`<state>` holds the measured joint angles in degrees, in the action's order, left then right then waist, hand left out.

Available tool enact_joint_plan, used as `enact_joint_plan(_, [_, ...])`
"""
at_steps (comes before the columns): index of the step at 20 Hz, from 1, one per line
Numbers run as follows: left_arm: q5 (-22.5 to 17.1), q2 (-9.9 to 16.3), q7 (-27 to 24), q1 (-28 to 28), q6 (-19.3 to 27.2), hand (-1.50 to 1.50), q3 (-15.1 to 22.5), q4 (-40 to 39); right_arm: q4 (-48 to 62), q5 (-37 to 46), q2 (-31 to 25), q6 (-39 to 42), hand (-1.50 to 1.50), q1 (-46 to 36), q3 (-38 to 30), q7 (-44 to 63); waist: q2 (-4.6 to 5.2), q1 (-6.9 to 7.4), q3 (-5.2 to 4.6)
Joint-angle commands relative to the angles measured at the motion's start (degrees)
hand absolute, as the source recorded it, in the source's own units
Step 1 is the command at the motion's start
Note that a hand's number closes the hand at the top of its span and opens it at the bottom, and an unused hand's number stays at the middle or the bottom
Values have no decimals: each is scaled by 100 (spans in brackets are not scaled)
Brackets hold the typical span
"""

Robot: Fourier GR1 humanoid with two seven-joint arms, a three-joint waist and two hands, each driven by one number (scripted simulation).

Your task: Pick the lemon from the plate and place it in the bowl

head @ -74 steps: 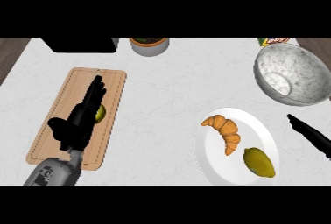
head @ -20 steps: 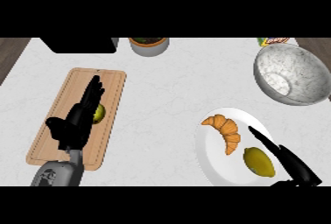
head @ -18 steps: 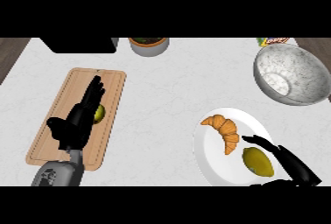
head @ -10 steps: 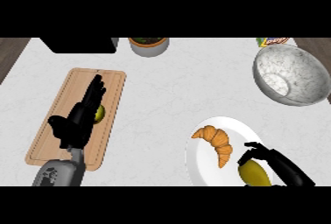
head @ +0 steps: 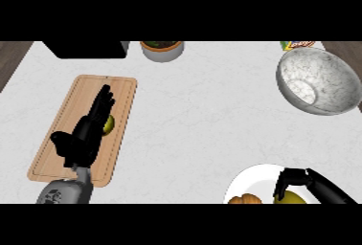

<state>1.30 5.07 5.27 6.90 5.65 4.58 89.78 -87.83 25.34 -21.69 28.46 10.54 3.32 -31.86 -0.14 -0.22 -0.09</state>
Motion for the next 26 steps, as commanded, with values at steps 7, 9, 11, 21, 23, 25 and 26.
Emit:
enact_joint_plan(7, [-40,46,-141,230,-106,0,-167,-352,-1514,-1628,-529,714,150,390,-638,-831,-1,-103,3])
enact_joint_plan(9, [-169,181,18,21,-176,0,-281,-4,-2127,-1861,-607,448,150,533,-942,-759,-21,-91,2])
enact_joint_plan(11, [-29,14,-225,-66,-83,0,-136,-118,-2298,-2343,-710,472,150,365,-1344,-538,-5,-54,4])
enact_joint_plan(21, [4,-56,-88,421,-128,0,-200,-447,-3401,-3861,-1365,344,150,-366,-2730,2089,16,2,5])
enact_joint_plan(23, [-9,72,-345,-9,-252,0,-192,-212,-3783,-4548,-1568,26,150,-789,-2715,3223,12,40,-1])
enact_joint_plan(25, [72,-57,-201,1,-119,0,-124,-161,-3694,-4684,-1671,-130,150,-1078,-2818,3601,10,29,3])
enact_joint_plan(26, [194,-233,-9,371,28,0,1,-373,-3077,-4708,-1972,-302,150,-1843,-2584,3803,30,89,0])
